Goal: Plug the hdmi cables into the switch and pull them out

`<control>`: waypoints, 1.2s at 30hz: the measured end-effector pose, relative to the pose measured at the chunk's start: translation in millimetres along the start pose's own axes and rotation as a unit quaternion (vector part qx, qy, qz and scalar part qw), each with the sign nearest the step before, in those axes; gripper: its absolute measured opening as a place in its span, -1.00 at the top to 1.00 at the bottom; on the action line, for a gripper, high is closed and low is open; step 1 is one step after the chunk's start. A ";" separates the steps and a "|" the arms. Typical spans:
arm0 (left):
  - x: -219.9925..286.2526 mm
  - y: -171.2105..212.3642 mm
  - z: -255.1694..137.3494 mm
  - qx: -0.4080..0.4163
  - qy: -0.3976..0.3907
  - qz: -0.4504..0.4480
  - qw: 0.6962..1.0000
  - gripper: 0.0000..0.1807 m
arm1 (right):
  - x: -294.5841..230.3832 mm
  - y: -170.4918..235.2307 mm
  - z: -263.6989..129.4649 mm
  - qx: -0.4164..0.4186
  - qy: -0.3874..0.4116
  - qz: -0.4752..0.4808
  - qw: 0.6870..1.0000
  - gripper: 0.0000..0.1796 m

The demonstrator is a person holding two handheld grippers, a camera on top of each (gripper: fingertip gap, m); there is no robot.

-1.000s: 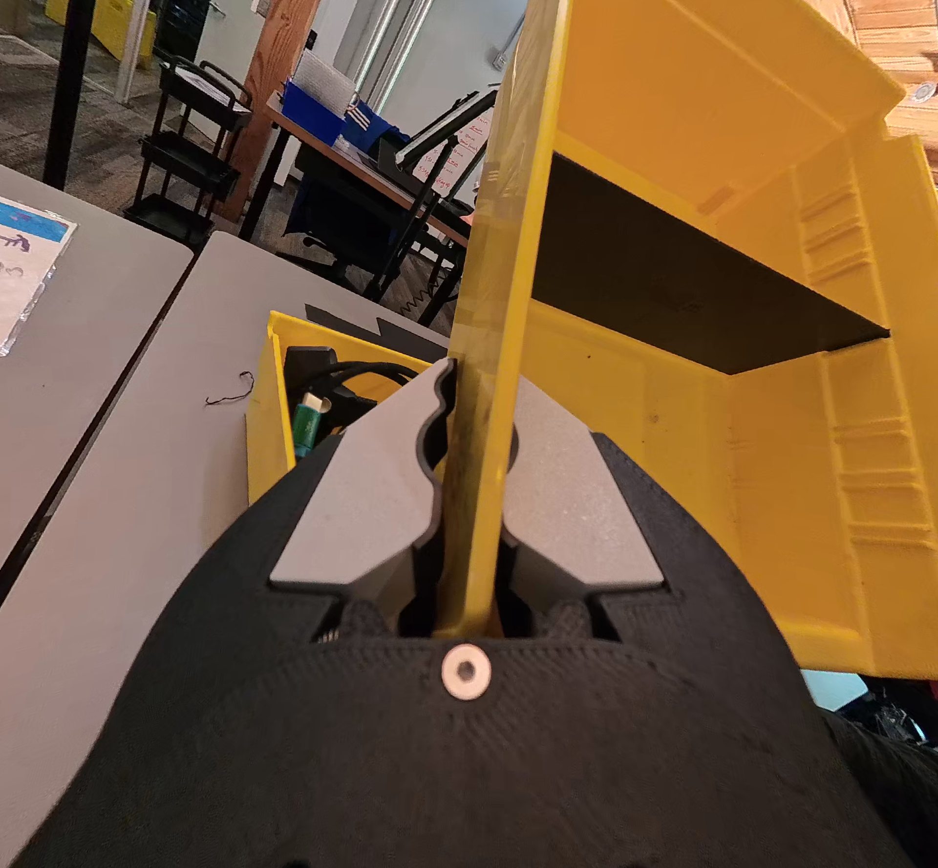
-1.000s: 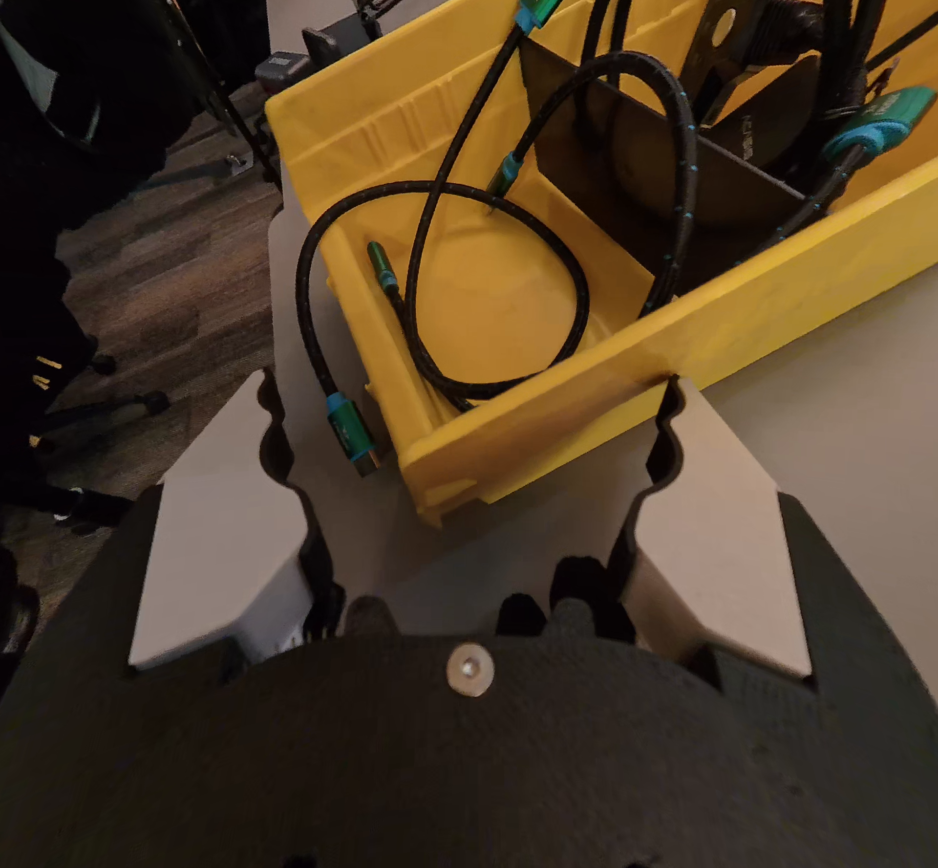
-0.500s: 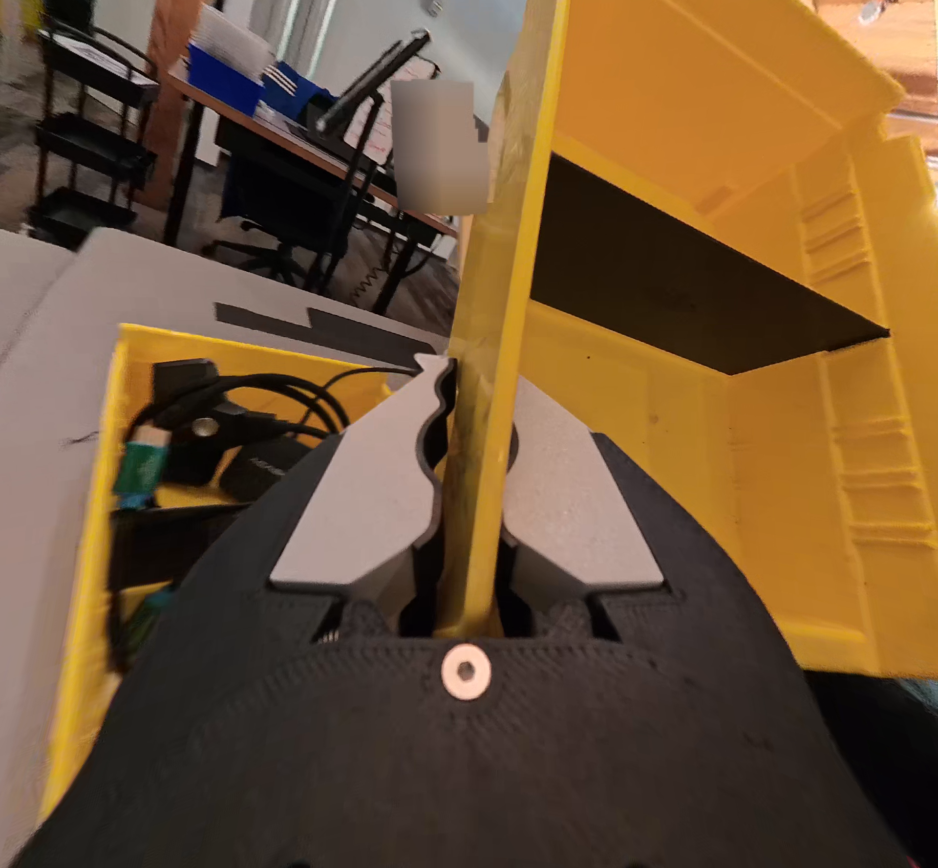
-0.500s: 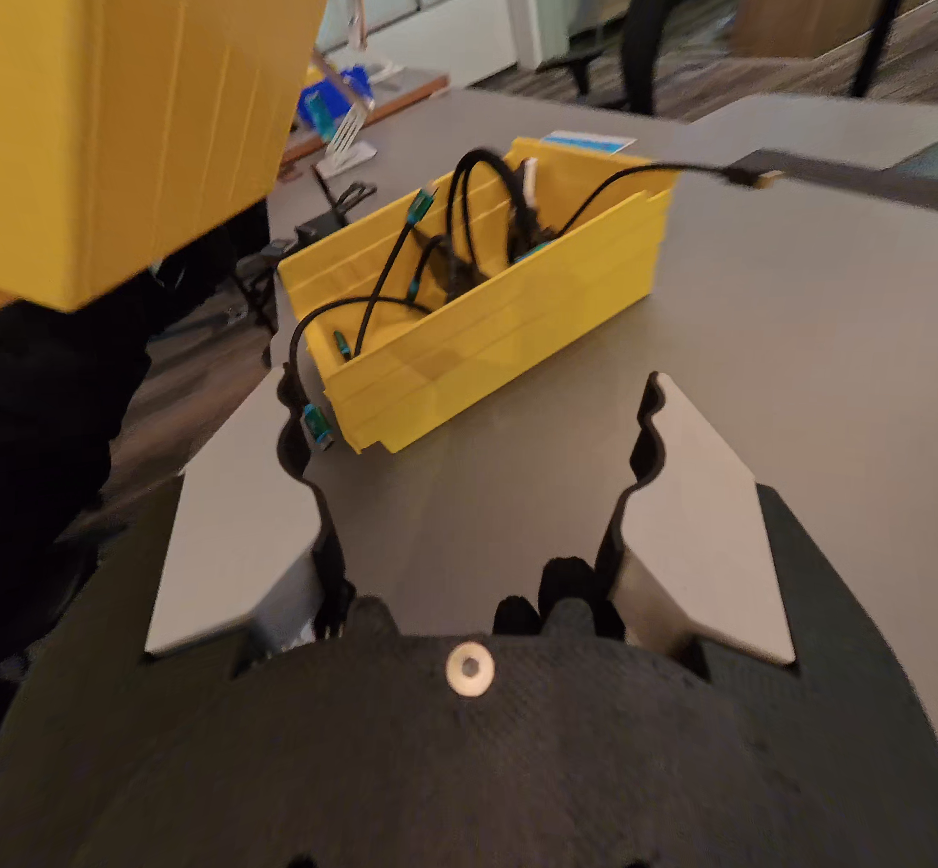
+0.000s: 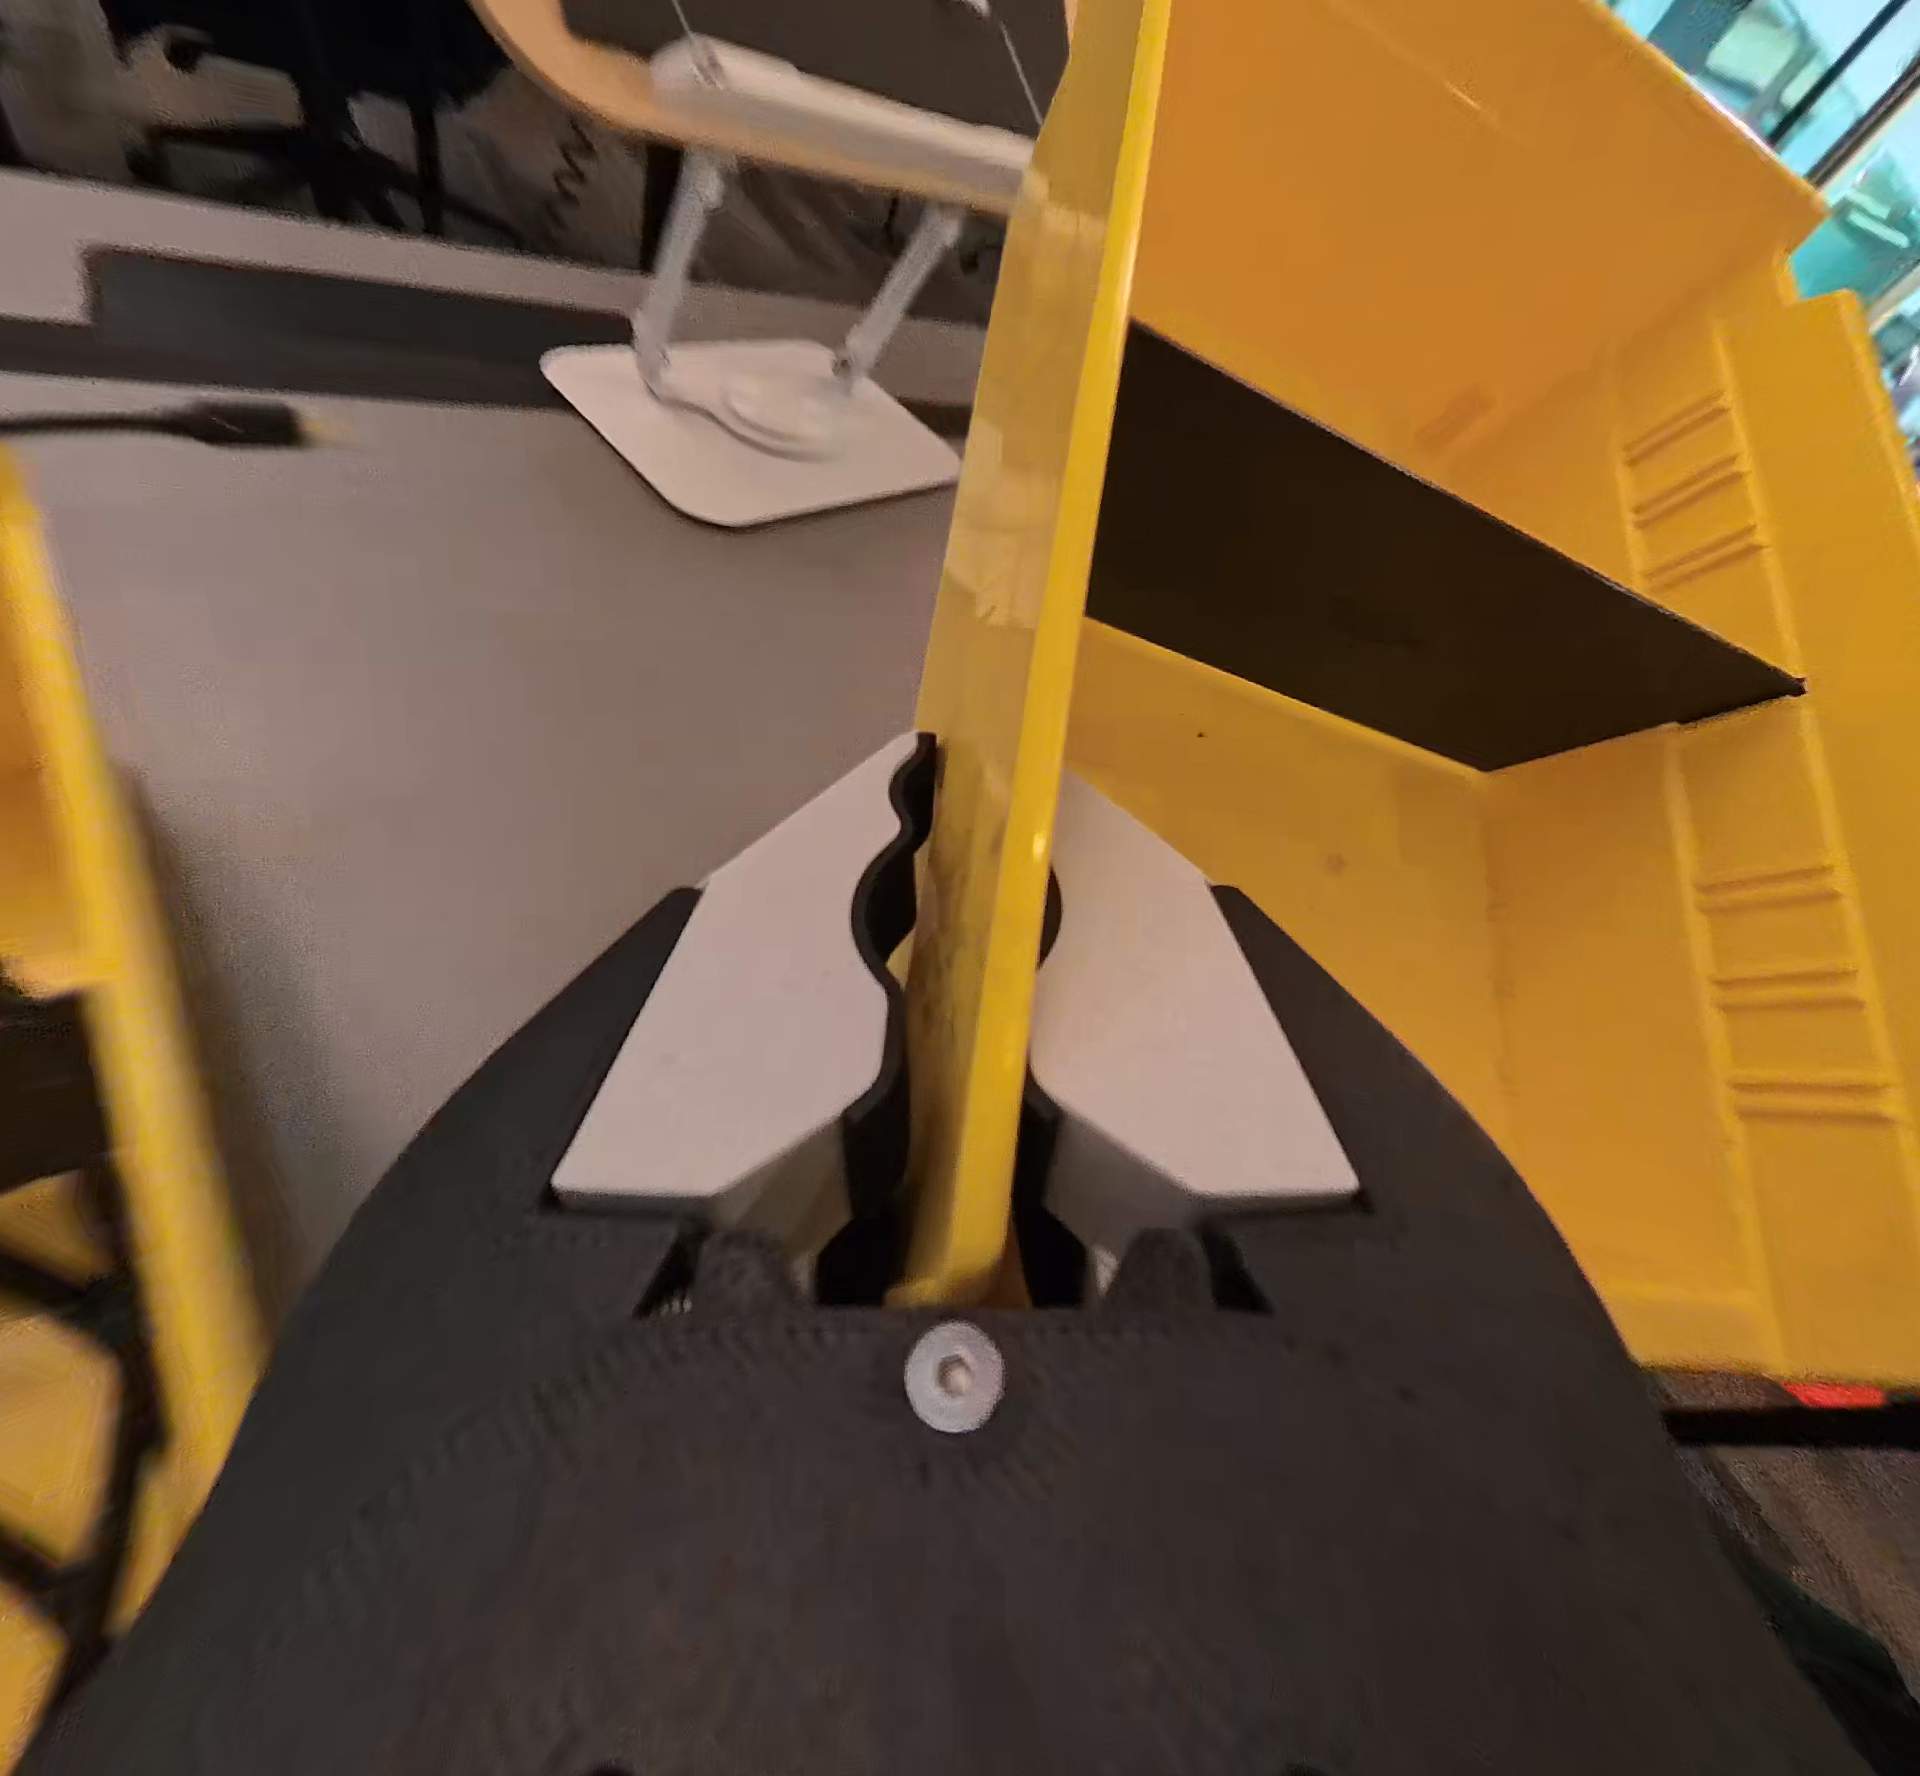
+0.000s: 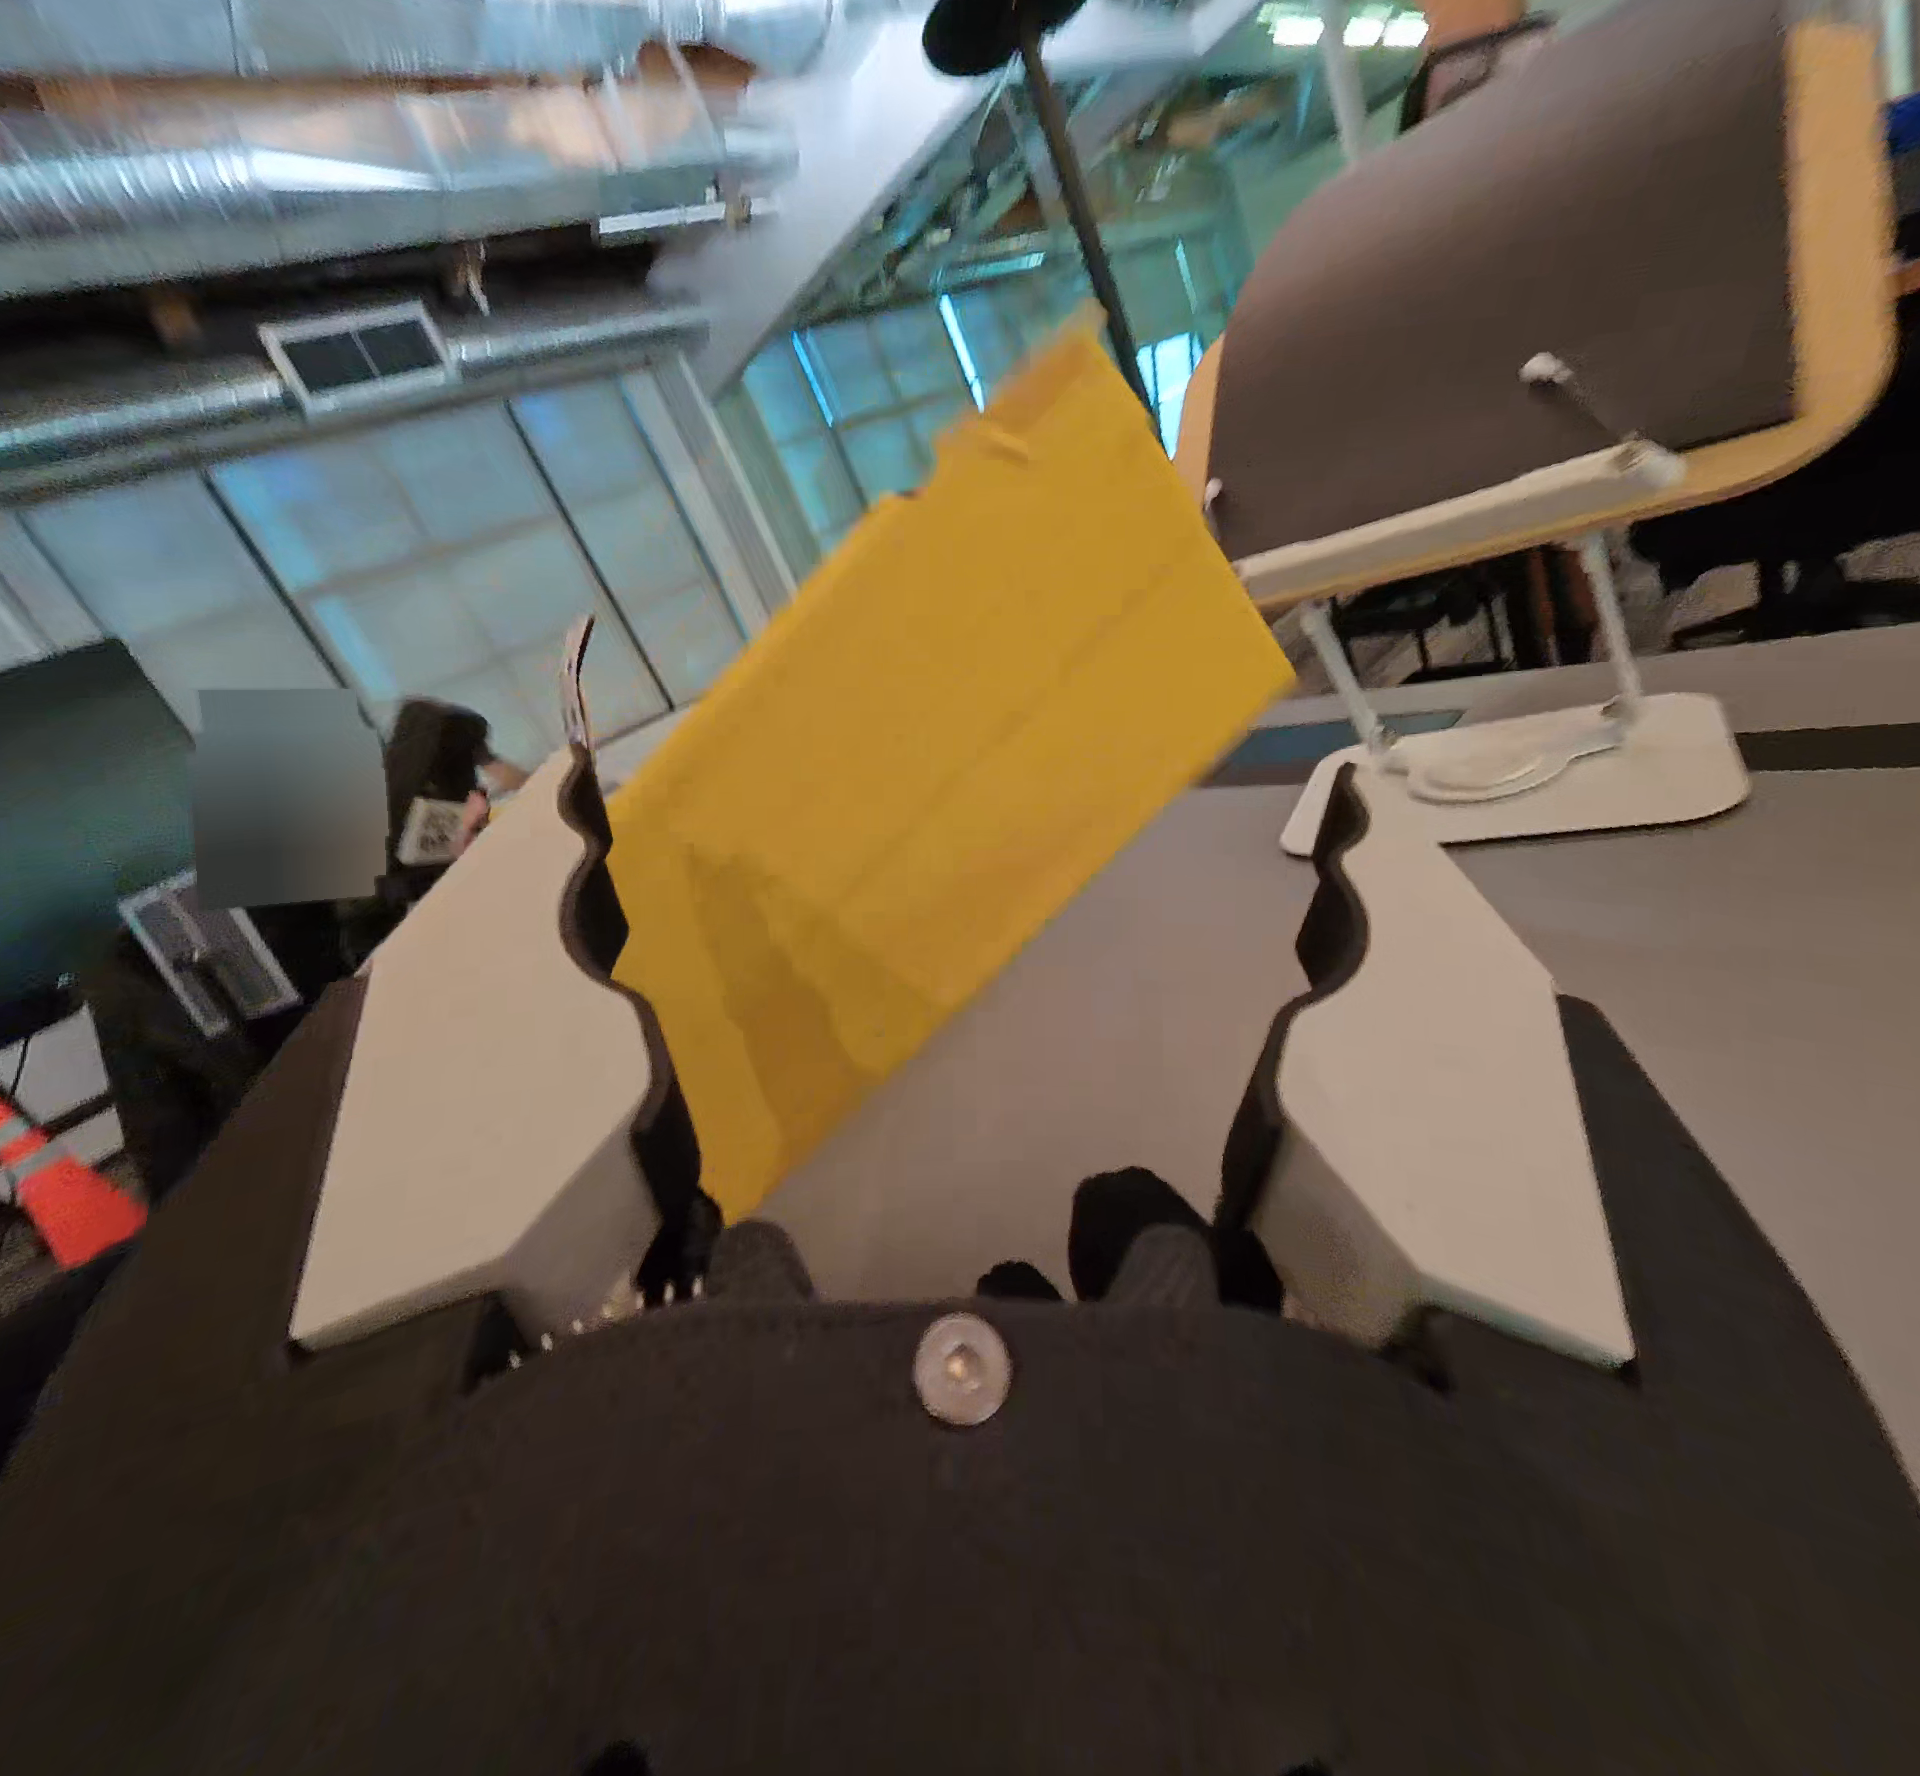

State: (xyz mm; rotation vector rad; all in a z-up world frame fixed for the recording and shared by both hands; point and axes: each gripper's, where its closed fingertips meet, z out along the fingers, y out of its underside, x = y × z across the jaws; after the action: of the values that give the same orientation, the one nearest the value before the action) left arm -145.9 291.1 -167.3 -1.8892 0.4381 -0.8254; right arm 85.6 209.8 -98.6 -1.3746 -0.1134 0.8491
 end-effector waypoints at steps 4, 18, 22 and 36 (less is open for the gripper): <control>35.7 45.1 49.1 -0.058 0.026 -0.017 0.998 0.94 | 4.4 -0.4 -35.6 0.009 0.026 0.010 1.000 -0.49; 147.4 138.7 142.6 -0.184 0.117 -0.059 0.974 0.60 | 89.0 12.6 -90.5 -0.059 0.175 -0.003 0.983 -0.72; 168.5 151.8 145.3 -0.200 0.134 -0.047 0.969 0.43 | 111.9 18.7 -100.7 -0.084 0.191 -0.002 0.978 -0.69; 213.5 132.3 81.6 -0.188 0.336 -0.136 0.913 0.19 | 166.4 57.2 -145.1 -0.340 0.262 -0.193 0.883 -0.16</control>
State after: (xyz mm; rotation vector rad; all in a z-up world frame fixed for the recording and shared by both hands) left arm 69.4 152.9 -233.1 -1.9983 0.8098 -1.6961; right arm 254.6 187.4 -250.0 -2.1074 -0.2718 0.0585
